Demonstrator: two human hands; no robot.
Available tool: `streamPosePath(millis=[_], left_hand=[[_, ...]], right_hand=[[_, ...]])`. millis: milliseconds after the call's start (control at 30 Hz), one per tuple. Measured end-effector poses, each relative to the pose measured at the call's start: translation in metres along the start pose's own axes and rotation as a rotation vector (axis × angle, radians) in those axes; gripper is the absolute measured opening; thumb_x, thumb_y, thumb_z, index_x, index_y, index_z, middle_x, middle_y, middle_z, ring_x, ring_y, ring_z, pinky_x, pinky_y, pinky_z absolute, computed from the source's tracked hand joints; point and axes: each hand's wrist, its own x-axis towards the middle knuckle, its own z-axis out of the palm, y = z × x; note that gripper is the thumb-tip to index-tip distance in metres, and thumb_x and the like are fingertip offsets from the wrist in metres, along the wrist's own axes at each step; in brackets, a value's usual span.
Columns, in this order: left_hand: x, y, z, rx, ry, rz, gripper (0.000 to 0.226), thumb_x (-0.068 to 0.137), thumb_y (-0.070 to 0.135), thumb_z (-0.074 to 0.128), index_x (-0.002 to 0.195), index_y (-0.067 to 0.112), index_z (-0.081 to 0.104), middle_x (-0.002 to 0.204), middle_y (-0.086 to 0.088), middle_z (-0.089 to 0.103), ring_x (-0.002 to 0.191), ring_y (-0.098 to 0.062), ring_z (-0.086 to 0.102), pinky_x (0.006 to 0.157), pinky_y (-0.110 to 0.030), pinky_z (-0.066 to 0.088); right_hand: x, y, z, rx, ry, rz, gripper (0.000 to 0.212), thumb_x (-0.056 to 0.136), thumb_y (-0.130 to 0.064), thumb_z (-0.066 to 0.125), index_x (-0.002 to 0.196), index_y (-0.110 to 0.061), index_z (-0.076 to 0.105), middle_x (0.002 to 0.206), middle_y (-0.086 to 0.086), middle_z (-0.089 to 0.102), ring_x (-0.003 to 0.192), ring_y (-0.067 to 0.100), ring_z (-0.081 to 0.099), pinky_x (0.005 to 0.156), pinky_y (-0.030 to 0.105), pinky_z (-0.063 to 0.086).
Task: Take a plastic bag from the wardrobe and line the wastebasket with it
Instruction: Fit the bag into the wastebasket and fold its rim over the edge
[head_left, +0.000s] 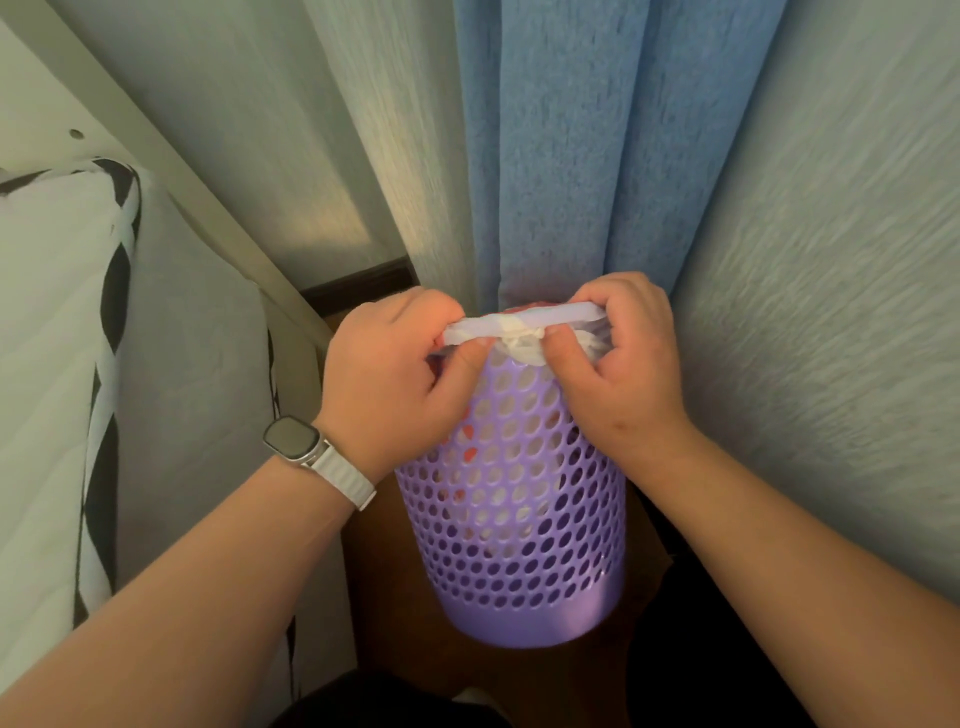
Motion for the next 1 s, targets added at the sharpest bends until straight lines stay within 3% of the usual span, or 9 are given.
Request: streamPosePath(millis=[167,467,667,800,1000], left_hand=[[0.001,0.014,-0.001,0.055,-0.061,0.039,0.029,0.091,0.039,0.051,0.102,0.016,0.066,0.089,0.001,0.064,0.084,-0.022,0.059,0.080,-0.043,0.042],[0.004,0.013,0.005,0.107,-0.013,-0.016,0.024,0.089,0.037,0.055,0.080,0.014,0.060,0.074,-0.001,0.058,0.071,-0.022,0.054,0.068,-0.039,0.041],[0.004,-0.007,0.001,0.124,0.015,-0.065,0.030,0.088,0.035,0.051,0.073,0.009,0.055,0.066,-0.004,0.052,0.063,-0.024,0.049,0.061,-0.037,0.039],[0.004,-0.008,-0.001,0.082,0.044,-0.053,0.032,0.089,0.034,0.049,0.073,0.008,0.055,0.065,-0.005,0.052,0.063,-0.021,0.047,0.061,-0.037,0.037],[0.002,0.001,0.003,0.010,0.061,-0.043,0.031,0.091,0.032,0.049,0.075,0.007,0.055,0.067,-0.004,0.048,0.065,-0.017,0.043,0.061,-0.036,0.036]], right_hand=[[-0.002,-0.003,0.002,-0.043,-0.003,0.006,0.025,0.082,-0.037,0.058,0.086,-0.012,0.057,0.087,-0.006,0.047,0.084,0.017,0.045,0.075,0.045,0.042],[-0.004,-0.009,0.006,-0.029,-0.017,0.007,0.025,0.083,-0.037,0.062,0.091,-0.014,0.060,0.091,-0.008,0.050,0.087,0.015,0.048,0.077,0.045,0.043],[0.001,-0.003,0.001,0.024,-0.084,-0.018,0.037,0.083,-0.036,0.062,0.108,-0.009,0.064,0.107,-0.005,0.054,0.103,0.017,0.053,0.093,0.037,0.043],[0.003,0.006,-0.003,0.019,-0.108,0.020,0.041,0.082,-0.043,0.063,0.109,-0.012,0.064,0.114,-0.004,0.054,0.111,0.017,0.052,0.100,0.033,0.040],[0.004,0.006,-0.005,-0.043,-0.036,-0.006,0.031,0.086,-0.041,0.059,0.087,-0.010,0.058,0.092,-0.003,0.048,0.087,0.018,0.048,0.079,0.038,0.041]])
